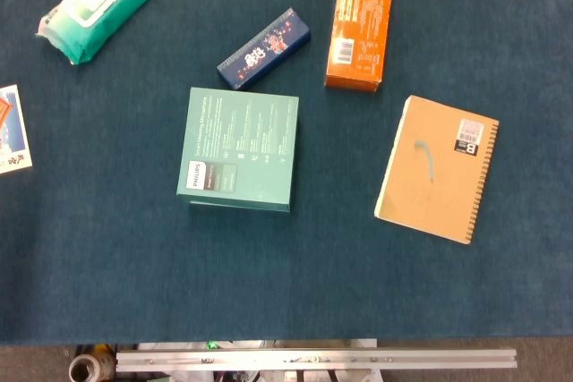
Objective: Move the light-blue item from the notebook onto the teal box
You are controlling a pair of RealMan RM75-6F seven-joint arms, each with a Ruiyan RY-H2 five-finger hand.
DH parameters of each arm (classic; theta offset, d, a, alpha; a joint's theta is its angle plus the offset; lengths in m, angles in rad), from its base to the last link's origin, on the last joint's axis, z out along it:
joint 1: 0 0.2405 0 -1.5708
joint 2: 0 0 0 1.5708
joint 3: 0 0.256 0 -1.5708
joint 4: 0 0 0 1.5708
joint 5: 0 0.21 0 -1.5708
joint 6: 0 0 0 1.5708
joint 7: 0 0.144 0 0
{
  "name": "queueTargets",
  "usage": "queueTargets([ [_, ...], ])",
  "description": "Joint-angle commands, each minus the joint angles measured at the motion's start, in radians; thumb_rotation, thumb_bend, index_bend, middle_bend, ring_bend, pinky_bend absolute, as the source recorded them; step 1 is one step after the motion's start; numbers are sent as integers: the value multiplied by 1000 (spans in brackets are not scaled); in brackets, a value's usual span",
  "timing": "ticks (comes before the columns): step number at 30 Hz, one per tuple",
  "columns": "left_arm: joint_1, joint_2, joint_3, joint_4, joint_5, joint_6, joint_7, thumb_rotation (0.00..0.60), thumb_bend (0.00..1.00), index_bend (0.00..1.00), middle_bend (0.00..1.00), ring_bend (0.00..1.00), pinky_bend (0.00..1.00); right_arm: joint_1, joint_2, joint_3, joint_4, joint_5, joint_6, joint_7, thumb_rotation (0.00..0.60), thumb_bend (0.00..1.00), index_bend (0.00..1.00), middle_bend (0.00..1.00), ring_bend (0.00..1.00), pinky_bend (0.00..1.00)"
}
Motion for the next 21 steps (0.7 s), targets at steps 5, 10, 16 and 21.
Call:
queueTargets([
  [5,-1,3,-1,-4,-2,-5,1,600,263,163,381,351,405,6,2,2,-3,-11,3,2,600,156,396,604,526,559],
  [10,1,8,-4,-8,2,1,0,600,263,164,381,351,405,32,9,6,-10,-41,-13,3,600,156,396,604,526,620],
  [16,2,11,-7,-11,-1,4,-2,600,263,164,381,351,405,97,28,9,-36,-88,-81,-17,600,155,396,602,526,657],
  [21,2,10,-7,-6,-7,-2,-7,600,263,163,381,351,405,164,32,5,-65,-118,-170,-53,600,154,396,560,503,568],
])
